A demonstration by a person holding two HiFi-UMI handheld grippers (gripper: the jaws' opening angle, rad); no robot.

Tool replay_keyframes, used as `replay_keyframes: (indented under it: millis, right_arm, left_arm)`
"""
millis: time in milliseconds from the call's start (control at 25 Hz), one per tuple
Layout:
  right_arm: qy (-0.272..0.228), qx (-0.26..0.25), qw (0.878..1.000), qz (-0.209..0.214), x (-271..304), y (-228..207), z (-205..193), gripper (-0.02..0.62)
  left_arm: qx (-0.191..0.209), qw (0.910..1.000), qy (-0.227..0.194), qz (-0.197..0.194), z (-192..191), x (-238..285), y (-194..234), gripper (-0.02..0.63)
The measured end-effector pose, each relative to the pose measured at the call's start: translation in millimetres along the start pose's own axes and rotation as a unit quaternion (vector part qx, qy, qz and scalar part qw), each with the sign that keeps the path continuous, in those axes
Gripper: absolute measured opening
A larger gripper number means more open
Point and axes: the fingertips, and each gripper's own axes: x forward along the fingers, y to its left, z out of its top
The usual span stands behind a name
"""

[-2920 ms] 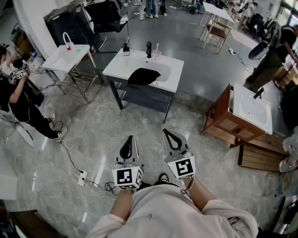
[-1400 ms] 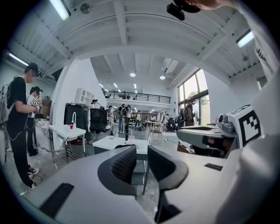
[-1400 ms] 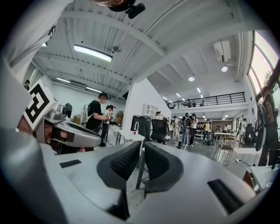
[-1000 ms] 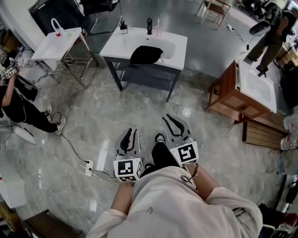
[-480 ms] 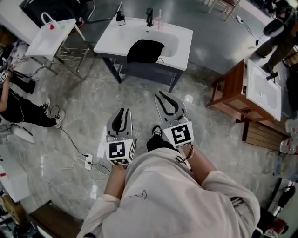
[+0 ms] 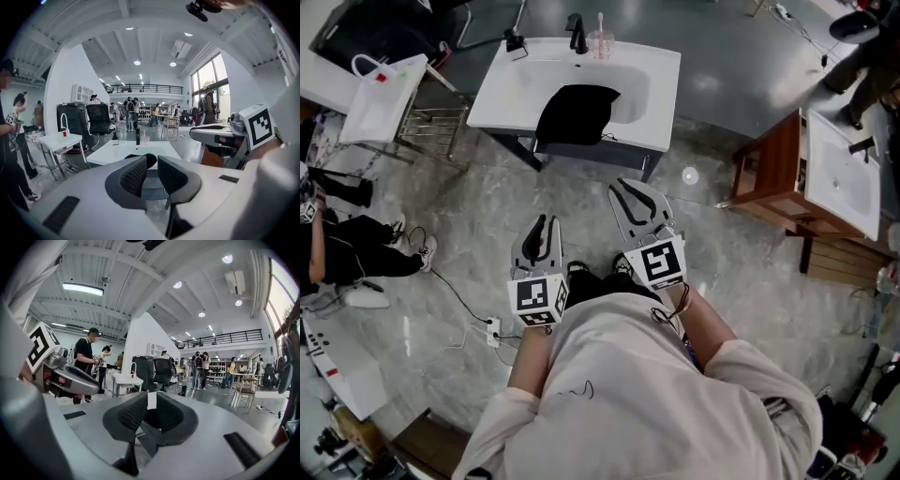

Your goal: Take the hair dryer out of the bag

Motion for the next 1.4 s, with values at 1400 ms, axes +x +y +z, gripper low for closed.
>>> replay_keyframes:
  millis: [1400]
  right_arm:
    - [0.178, 0.098, 0.977, -0.067, 154.1, -62.5, -138.4, 0.038]
  left_arm:
    - [0.433, 0.8668, 0.170, -0.180, -115.3, 316.1, 61.8, 0.133]
